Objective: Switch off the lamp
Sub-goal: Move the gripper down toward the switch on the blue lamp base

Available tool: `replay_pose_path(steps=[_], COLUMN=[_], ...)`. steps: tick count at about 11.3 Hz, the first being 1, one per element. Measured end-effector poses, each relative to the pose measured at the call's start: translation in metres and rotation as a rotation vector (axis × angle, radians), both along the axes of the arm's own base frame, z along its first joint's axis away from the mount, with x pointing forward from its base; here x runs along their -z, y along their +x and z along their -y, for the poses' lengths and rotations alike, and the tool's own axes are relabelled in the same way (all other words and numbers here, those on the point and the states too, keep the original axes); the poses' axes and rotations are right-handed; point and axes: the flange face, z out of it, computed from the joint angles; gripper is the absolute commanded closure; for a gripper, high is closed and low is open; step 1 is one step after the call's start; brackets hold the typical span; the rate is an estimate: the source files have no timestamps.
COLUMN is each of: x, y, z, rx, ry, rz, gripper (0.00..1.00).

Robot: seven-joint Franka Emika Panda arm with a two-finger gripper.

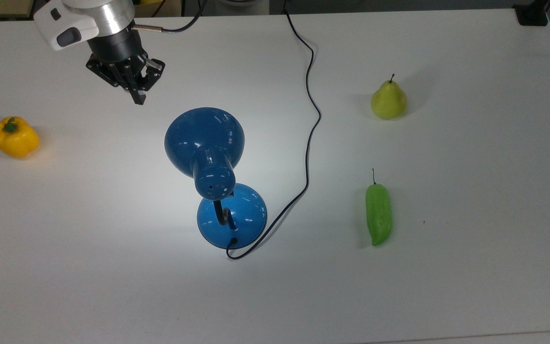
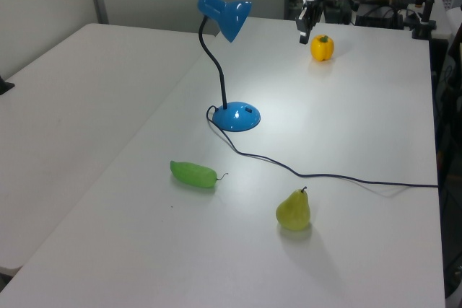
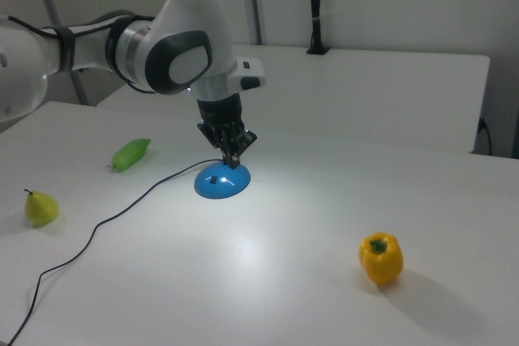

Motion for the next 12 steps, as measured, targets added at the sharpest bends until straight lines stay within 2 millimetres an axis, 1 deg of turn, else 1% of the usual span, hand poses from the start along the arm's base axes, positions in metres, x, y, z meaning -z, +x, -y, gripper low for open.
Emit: replay_pose_path(steps=[2,5,7,9,12], x=[0.021,0.063,0.084,0.093,0.097], y=[0.01,0.037,0.043,0.046,0.049], z=[-0.006,-0.037,-0.053,-0.065,-0.088], rx=[-0.013,-0.057,-0.079,-0.096,-0.13], ry=[-0.005,-0.028,-0.038,-0.042,-0.042], rz=[0.003,0.069,0.105,0.121,0.13], gripper=[1.0,1.0,1.0,1.0,1.0])
